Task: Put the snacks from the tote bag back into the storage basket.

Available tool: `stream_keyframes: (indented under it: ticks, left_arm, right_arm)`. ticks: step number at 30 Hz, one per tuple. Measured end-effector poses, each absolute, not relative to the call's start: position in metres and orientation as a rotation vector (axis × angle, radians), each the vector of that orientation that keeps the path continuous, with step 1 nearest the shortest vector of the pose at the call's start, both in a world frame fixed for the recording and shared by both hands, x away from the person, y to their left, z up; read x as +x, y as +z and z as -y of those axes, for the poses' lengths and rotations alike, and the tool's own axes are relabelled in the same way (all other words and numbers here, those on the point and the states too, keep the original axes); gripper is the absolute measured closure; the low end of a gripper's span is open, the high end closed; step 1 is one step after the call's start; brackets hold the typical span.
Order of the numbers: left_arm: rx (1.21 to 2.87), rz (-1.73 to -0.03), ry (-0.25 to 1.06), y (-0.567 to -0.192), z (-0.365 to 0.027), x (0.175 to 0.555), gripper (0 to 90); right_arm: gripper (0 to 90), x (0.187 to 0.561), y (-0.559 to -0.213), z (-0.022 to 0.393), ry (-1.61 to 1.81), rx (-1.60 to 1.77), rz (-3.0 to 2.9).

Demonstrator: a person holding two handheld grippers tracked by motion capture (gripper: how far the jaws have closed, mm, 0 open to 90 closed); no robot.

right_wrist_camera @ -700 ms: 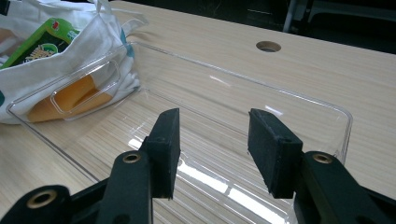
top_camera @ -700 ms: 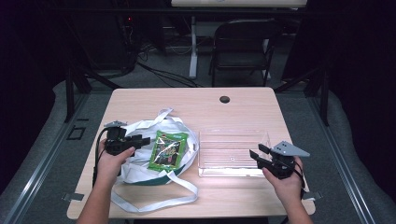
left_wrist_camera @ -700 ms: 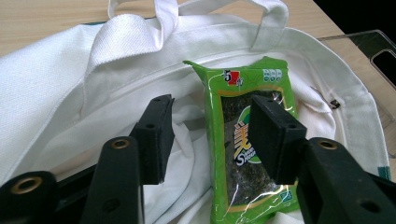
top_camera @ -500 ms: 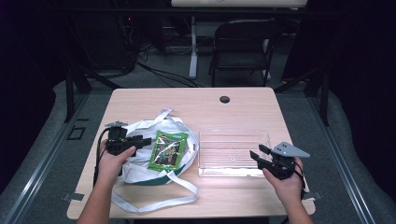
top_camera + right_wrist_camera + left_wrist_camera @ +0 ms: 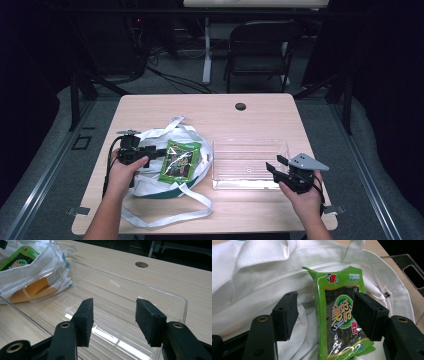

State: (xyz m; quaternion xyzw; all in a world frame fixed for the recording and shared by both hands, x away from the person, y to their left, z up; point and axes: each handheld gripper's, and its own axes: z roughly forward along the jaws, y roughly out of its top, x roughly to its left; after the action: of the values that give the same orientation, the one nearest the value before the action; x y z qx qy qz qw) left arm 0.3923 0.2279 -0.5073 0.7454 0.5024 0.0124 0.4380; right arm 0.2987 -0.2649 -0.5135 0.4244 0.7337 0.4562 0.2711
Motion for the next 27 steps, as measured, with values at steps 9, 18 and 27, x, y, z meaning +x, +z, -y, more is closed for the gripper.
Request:
stream_keyframes:
  ticks: [9, 18, 27]
  left_arm:
    - [1.924, -1.231, -0.016, -0.517, -0.211, 0.399, 36.4]
    - [1.932, -1.241, -0.053, -0.523, -0.206, 0.405, 36.4]
    - [1.962, -1.239, -0.085, -0.529, -0.202, 0.408, 36.9]
  right_arm:
    - [48.9, 0.294, -0.514, 0.268, 1.223, 1.155, -1.972]
    - [48.9, 0.291, -0.515, 0.268, 1.212, 1.144, -1.978]
    - [48.9, 0.29, -0.516, 0.268, 1.208, 1.147, -1.978]
